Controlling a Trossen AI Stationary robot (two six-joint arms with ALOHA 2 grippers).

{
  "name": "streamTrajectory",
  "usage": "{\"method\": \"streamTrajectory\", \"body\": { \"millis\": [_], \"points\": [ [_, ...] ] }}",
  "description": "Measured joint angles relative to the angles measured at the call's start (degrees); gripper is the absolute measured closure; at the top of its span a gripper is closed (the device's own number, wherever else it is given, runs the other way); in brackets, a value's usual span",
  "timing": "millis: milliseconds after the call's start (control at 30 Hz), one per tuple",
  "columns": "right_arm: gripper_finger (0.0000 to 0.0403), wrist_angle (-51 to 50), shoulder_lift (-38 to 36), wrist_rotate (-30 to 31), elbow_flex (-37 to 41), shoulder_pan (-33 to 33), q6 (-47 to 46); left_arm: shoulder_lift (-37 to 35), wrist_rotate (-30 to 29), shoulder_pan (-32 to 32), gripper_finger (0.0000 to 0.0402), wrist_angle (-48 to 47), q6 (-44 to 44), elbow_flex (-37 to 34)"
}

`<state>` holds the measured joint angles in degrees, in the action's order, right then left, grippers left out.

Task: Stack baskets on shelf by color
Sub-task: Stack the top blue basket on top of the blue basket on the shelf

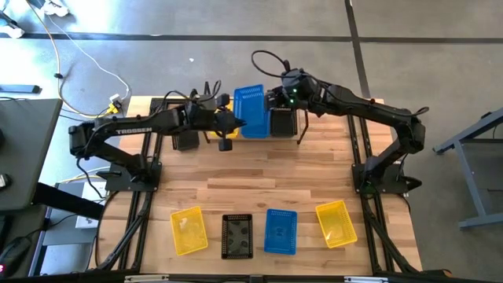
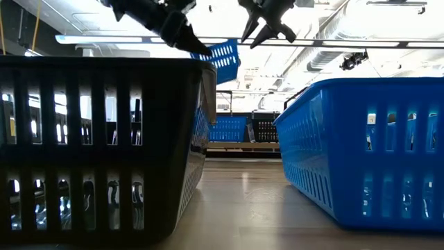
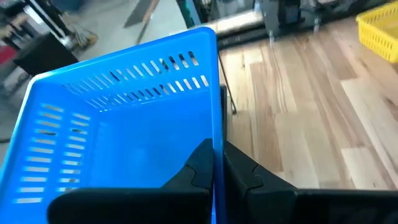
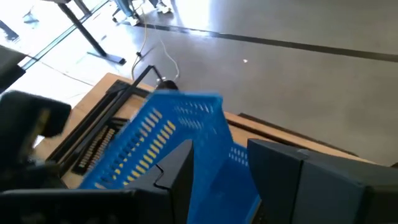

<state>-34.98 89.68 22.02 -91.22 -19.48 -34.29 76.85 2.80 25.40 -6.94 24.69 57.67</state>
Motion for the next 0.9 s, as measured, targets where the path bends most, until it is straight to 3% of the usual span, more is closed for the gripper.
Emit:
{"method": "streamTrajectory", "body": {
  "millis": [500,900],
  "points": [
    [0.0268,0.0,0.0,-1.9,0.0,-2.3,1.8,10.3,-1.0,0.2,0.0401,1.5,1.8,0.0],
    [0.0268,0.0,0.1,-2.1,0.0,-2.3,0.0,14.2,-2.2,0.9,0.0401,2.3,7.6,0.0]
  ]
}}
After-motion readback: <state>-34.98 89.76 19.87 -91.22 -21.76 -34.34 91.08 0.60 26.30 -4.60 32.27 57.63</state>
